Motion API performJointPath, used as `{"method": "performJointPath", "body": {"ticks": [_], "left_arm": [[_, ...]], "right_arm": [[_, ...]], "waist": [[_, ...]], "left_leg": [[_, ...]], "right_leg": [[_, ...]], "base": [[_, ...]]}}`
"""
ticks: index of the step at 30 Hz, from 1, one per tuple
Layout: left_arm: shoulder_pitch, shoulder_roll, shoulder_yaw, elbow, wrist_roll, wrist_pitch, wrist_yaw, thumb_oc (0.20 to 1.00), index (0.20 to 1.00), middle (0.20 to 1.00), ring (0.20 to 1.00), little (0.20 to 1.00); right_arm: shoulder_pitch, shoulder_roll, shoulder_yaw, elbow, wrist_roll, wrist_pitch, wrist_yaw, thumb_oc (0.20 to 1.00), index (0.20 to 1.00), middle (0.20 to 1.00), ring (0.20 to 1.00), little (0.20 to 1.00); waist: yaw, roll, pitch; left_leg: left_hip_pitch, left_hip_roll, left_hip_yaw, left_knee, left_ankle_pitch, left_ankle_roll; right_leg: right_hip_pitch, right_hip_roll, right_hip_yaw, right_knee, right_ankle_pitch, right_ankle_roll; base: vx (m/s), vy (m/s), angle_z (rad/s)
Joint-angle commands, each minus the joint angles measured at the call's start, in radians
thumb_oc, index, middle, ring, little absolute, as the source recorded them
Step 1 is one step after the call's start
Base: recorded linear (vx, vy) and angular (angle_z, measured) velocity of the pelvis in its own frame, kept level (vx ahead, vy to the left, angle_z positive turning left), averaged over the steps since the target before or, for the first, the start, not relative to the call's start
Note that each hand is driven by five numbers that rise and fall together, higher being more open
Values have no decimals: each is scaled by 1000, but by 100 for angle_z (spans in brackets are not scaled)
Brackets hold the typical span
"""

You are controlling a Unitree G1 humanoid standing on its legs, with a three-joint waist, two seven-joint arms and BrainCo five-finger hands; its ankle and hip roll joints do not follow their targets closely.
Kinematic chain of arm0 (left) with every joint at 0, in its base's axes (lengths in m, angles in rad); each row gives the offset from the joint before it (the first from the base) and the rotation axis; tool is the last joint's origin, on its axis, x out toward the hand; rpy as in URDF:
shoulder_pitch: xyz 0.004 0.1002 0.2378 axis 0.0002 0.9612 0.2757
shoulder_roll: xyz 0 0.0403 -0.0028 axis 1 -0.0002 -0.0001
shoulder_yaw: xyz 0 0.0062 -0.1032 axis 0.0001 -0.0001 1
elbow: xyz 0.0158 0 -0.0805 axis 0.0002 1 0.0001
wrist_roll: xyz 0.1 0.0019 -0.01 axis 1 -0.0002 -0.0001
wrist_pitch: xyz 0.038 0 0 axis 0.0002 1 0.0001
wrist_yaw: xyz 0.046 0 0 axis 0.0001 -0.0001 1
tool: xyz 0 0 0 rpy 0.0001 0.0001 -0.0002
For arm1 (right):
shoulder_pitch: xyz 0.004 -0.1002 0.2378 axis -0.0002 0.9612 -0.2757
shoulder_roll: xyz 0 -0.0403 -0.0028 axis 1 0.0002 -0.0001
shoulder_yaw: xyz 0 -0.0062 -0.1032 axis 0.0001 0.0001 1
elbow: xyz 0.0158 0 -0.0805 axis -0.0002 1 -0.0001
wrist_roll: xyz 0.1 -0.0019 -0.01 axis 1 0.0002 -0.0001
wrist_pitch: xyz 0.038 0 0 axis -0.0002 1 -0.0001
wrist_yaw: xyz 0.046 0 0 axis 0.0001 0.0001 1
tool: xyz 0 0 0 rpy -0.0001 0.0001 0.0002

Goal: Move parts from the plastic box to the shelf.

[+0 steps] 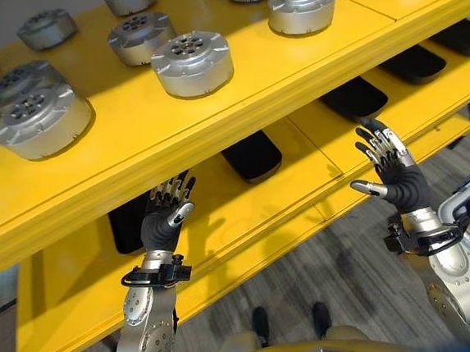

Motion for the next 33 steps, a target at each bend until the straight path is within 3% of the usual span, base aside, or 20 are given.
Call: {"method": "performJointPath", "body": {"ticks": [1,8,10,12,15,16,17,18,19,20,21,23,24,26,29,31,33], "left_arm": [[-21,1,49,-30,16,-34,-33,1000,1000,1000,1000,1000],[-25,5,52,-34,11,-33,-30,1000,1000,1000,1000,1000],[5,3,67,-52,9,-35,-21,1000,1000,1000,1000,1000],[12,3,68,-51,10,-33,-16,1000,1000,1000,1000,1000],[-39,31,55,-39,33,-38,23,1000,1000,1000,1000,1000],[-47,33,58,-38,43,-40,32,1000,1000,1000,1000,1000],[-50,33,60,-41,46,-40,42,1000,1000,1000,1000,1000],[-54,35,66,-46,45,-39,51,1000,1000,1000,1000,1000],[-55,36,71,-44,43,-33,49,1000,1000,1000,1000,1000],[-56,34,67,-43,36,-31,47,1000,1000,1000,1000,1000],[-53,28,70,-41,27,-28,42,1000,1000,1000,1000,1000],[-52,25,74,-42,22,-28,42,1000,1000,1000,1000,1000],[-49,30,79,-44,28,-29,38,1000,1000,1000,1000,1000],[-43,32,81,-46,40,-29,37,1000,1000,1000,1000,1000],[-68,21,74,-32,46,-30,45,1000,1000,1000,1000,1000],[-64,0,70,-30,29,-24,45,1000,1000,1000,1000,1000],[-65,-10,66,-34,15,-20,43,1000,1000,1000,1000,1000]], "right_arm": [[-80,17,19,8,-13,-18,49,1000,1000,1000,1000,1000],[-73,21,15,4,-3,-16,51,1000,1000,1000,1000,1000],[-78,34,48,16,18,-5,59,1000,1000,1000,1000,1000],[-80,39,56,5,8,1,57,1000,1000,1000,1000,1000],[-138,55,99,12,-22,14,39,1000,1000,1000,1000,1000],[-152,61,109,14,-32,17,36,1000,1000,1000,1000,1000],[-163,69,119,16,-42,20,29,1000,1000,1000,1000,1000],[-177,82,130,22,-51,22,17,1000,1000,1000,1000,1000],[-183,90,132,30,-54,23,14,1000,1000,1000,1000,1000],[-192,97,140,35,-63,26,12,1000,1000,1000,1000,1000],[-197,102,142,42,-74,30,13,1000,1000,1000,1000,1000],[-196,103,138,47,-84,33,13,1000,1000,1000,1000,1000],[-189,104,131,41,-104,38,11,1000,1000,1000,1000,1000],[-184,107,125,33,-111,45,13,1000,1000,1000,1000,1000],[-194,113,113,49,-115,47,6,1000,1000,1000,1000,1000],[-208,99,108,47,-106,45,6,1000,1000,1000,1000,1000],[-217,89,103,43,-102,42,9,1000,1000,1000,1000,1000]], "waist": [[49,-29,-45],[48,-34,-52],[41,-57,-71],[40,-55,-72],[21,-31,-23],[29,-26,-12],[43,-21,-3],[64,-10,0],[65,-5,-3],[60,-3,-1],[61,5,6],[55,2,11],[46,-9,18],[45,-30,18],[57,-75,-14],[61,-75,-26],[61,-64,-27]], "left_leg": [[-17,-148,-97,-58,98,68],[-12,-143,-82,-65,99,66],[24,-131,-26,-76,79,84],[52,-128,6,-85,67,92],[73,-107,58,-89,67,103],[75,-99,80,-96,68,102],[87,-88,98,-104,62,98],[93,-67,127,-112,58,88],[97,-53,146,-119,57,84],[109,-47,157,-120,50,84],[126,-35,181,-120,33,81],[134,-35,184,-120,21,74],[160,-31,190,-120,2,64],[180,-25,192,-120,-17,50],[192,-26,203,-120,-43,29],[190,11,207,-120,-32,6],[193,49,208,-120,-25,-14]], "right_leg": [[-3,63,63,-22,50,61],[-3,62,65,-22,47,61],[11,62,100,-22,65,71],[23,63,122,-19,68,73],[-76,78,102,187,30,89],[-108,61,51,228,15,101],[-122,13,-38,259,-1,113],[-123,-72,-166,269,-9,116],[-124,-120,-219,269,3,110],[-131,-153,-232,274,20,113],[-154,-237,-214,243,75,134],[-168,-303,-190,181,146,161],[-181,-362,-167,124,217,190],[-170,-402,-173,89,273,214],[-110,-424,-249,37,290,242],[-90,-400,-269,35,294,242],[-67,-379,-297,39,261,234]], "base": [[44,32,-216],[21,18,-62],[140,95,46],[82,132,7],[-102,129,-38],[-122,82,-62],[-75,21,-109],[-45,-22,-146],[-19,-37,-161],[41,-66,-174],[73,-83,-132],[123,-155,-90],[169,-228,-66],[138,-246,-33],[155,-216,6],[121,-316,-29],[85,-340,-7]]}}
